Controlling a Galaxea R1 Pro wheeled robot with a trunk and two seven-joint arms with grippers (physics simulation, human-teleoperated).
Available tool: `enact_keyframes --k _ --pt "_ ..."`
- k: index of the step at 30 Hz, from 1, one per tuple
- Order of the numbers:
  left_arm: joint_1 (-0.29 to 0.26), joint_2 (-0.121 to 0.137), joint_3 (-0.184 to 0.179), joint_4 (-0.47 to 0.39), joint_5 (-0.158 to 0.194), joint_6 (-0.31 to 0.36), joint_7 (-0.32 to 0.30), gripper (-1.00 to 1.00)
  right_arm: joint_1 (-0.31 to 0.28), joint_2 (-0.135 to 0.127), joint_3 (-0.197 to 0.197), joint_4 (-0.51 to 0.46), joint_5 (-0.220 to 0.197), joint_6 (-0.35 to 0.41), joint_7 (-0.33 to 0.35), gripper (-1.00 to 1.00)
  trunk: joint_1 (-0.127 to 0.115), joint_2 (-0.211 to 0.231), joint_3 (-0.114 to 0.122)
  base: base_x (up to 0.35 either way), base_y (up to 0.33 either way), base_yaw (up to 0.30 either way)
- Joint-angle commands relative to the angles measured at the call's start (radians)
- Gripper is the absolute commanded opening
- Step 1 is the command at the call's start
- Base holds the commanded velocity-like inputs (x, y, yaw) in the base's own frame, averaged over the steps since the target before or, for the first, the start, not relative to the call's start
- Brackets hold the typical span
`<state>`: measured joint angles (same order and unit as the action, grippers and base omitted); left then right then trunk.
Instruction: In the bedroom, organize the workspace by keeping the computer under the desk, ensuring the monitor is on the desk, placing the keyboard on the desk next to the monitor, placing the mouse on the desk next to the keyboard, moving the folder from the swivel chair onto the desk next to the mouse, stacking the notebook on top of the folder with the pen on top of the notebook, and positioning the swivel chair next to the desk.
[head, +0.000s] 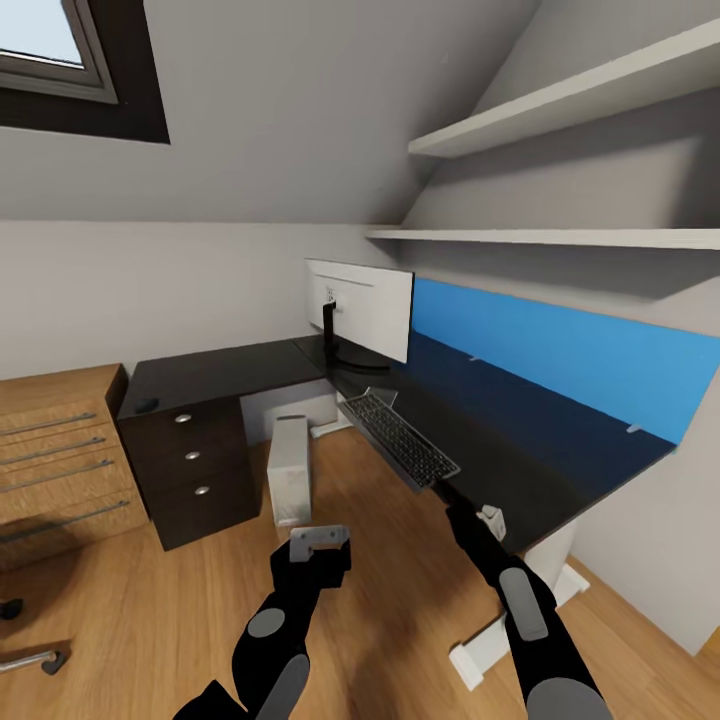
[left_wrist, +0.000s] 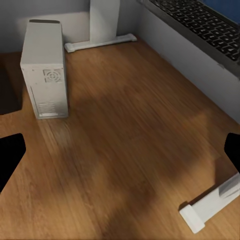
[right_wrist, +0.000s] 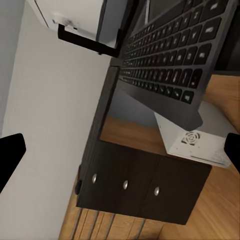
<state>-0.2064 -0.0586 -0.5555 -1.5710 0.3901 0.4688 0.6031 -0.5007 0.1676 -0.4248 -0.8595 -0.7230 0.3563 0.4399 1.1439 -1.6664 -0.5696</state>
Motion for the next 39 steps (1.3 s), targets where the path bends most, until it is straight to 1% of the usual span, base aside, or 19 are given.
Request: enact_keyframes --k 1,19,28,32,33,37,39 --pt "-0.001 0.000 -0.001 -0.001 0.009 0.002 0.009 1.00 -0.001 0.001 -0.004 -0.001 -0.007 0.009 0.003 1.00 -0.004 0.007 0.002 0.000 0.000 0.000" --pt "-0.001 0.004 0.004 -0.003 0.010 0.002 0.009 1.00 -0.001 0.001 -0.005 -0.011 -0.010 0.008 0.004 1.00 -0.073 0.133 0.059 0.000 0.000 0.000" --pt "-0.001 0.005 0.005 -0.003 0.010 0.002 0.009 1.00 -0.001 0.001 -0.006 -0.014 -0.010 0.007 0.003 1.00 -0.073 0.133 0.059 0.000 0.000 0.000" --pt "-0.001 0.006 0.019 -0.003 0.011 0.002 0.009 1.00 -0.001 0.000 -0.006 -0.015 -0.010 0.007 0.003 1.00 -0.073 0.133 0.059 0.160 0.033 0.000" --pt "-0.001 0.006 0.029 -0.003 0.011 0.002 0.008 1.00 -0.001 0.000 -0.006 -0.015 -0.010 0.007 0.003 1.00 -0.073 0.133 0.059 0.246 0.025 0.000" --pt "-0.001 0.006 0.047 -0.003 0.012 0.002 0.005 1.00 -0.001 -0.001 -0.006 -0.020 -0.010 0.005 0.014 1.00 -0.073 0.133 0.059 0.281 0.013 0.000" --pt "-0.001 0.006 0.049 -0.003 0.012 0.002 0.005 1.00 -0.001 -0.001 -0.006 -0.029 -0.010 0.004 0.018 1.00 -0.073 0.133 0.059 0.310 0.004 0.000"
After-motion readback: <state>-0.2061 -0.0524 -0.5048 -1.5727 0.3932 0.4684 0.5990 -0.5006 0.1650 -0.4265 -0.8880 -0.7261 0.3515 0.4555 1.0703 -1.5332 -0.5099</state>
